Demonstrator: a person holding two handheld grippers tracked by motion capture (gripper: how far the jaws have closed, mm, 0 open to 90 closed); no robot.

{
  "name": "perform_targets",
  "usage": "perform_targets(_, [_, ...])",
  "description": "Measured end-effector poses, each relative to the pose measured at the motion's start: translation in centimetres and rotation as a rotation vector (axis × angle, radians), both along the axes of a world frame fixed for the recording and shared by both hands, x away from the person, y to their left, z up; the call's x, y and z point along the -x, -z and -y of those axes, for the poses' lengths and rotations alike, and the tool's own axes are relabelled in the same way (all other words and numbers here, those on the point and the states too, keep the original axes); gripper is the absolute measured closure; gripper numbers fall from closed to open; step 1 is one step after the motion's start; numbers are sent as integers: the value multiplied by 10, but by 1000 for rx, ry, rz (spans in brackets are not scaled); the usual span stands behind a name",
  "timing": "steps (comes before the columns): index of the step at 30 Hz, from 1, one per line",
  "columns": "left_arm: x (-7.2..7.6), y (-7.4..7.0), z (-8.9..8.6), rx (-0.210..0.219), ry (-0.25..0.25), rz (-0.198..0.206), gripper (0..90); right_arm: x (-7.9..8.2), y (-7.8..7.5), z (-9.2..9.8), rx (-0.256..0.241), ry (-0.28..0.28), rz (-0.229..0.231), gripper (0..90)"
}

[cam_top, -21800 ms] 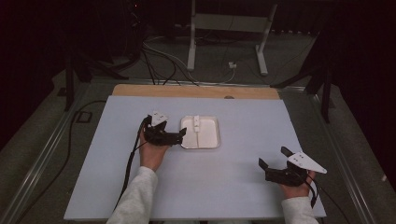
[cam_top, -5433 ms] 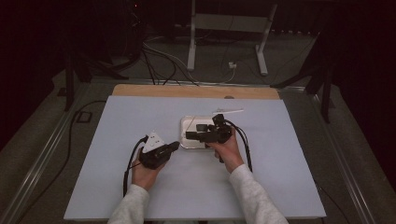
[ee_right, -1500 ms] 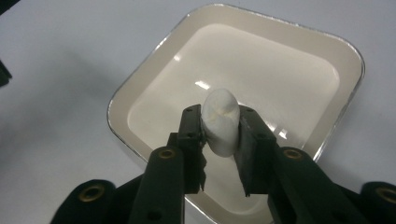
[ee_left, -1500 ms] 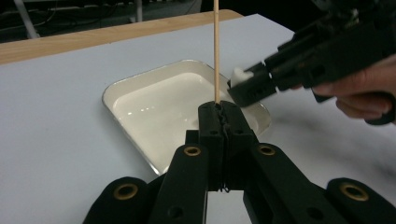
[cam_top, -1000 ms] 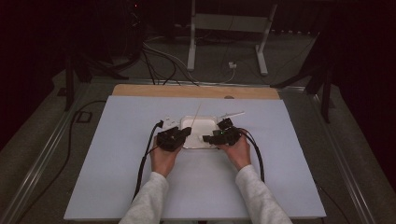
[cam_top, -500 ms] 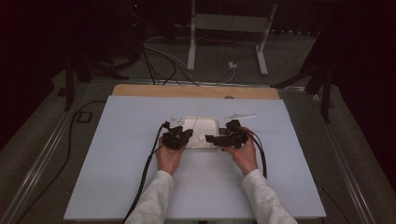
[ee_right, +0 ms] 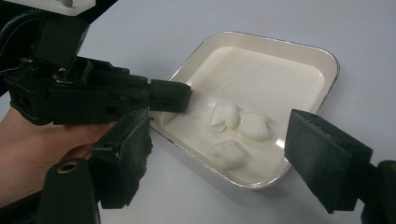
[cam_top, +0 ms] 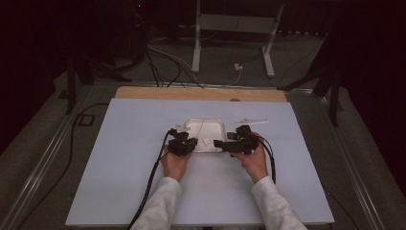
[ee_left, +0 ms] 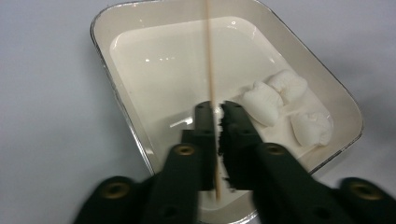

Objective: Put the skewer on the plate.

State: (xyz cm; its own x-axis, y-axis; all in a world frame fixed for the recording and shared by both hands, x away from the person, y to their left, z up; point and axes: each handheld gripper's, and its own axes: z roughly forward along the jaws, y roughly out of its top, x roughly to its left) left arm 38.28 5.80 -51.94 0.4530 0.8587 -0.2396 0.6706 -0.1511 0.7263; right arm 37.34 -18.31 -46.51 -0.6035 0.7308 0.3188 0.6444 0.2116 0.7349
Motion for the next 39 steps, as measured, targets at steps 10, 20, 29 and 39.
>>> perform_targets(10, [8,-27,-24,85,3,96,228,5,-2,6,-17,-1,20,180])
perform_targets(20, [42,-72,-66,108,46,277,24,24,-14,24,-37,-8,93,132])
perform_targets(29, [77,-87,-111,51,71,392,12,52,-14,57,-42,20,188,32])
perform_targets(39, [103,-73,-150,-3,28,438,8,78,2,96,-57,104,241,14])
